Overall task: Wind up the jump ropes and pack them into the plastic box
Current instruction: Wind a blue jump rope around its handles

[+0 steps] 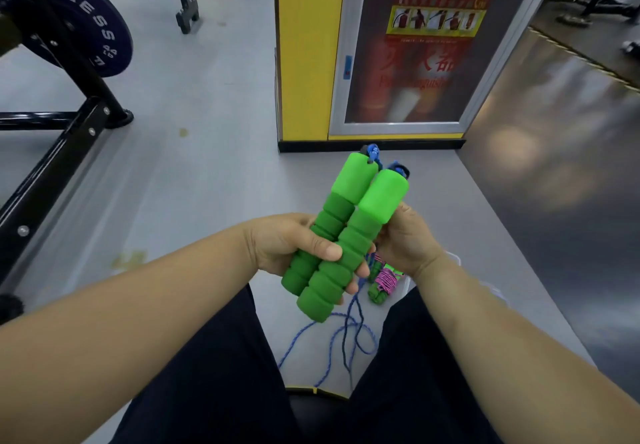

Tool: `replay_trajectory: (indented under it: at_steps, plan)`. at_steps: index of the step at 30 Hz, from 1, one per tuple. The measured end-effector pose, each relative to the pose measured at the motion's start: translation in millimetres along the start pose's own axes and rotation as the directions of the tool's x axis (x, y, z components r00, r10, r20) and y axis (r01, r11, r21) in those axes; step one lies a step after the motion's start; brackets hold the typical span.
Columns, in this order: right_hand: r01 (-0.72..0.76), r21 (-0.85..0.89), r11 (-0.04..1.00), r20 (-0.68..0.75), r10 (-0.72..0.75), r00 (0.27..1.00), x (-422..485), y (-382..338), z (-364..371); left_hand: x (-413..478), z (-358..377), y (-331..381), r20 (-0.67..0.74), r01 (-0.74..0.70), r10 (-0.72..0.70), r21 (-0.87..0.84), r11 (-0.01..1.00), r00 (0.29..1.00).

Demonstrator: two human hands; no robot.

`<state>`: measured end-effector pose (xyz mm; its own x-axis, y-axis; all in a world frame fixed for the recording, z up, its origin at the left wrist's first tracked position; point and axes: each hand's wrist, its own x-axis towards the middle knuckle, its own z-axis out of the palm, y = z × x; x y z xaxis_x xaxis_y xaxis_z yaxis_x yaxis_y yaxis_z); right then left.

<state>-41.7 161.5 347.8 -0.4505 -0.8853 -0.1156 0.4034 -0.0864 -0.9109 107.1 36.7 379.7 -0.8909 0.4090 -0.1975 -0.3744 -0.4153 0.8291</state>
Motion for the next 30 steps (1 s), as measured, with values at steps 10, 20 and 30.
replay_trajectory:
  at_steps: [10, 20, 30]
  plan:
    - [0.151, -0.986, -0.068, 0.143, 0.103, 0.984, -6.8, -7.5, 23.7, 0.0, -7.3, 15.5, -0.658, 0.283, -0.075, 0.216, 0.935, 0.749]
    - [0.423, -0.82, -0.385, 0.352, 0.243, 0.904, 6.5, -51.7, 57.4, 21.8, 1.0, 24.9, -0.79, 0.771, 0.146, 0.51, -0.381, 0.595]
    - [0.163, -0.887, 0.431, 0.25, 0.153, 0.956, 10.4, -89.2, 20.1, 8.2, 24.6, 37.2, -0.504, 0.519, 0.132, 0.846, -0.121, 0.853]
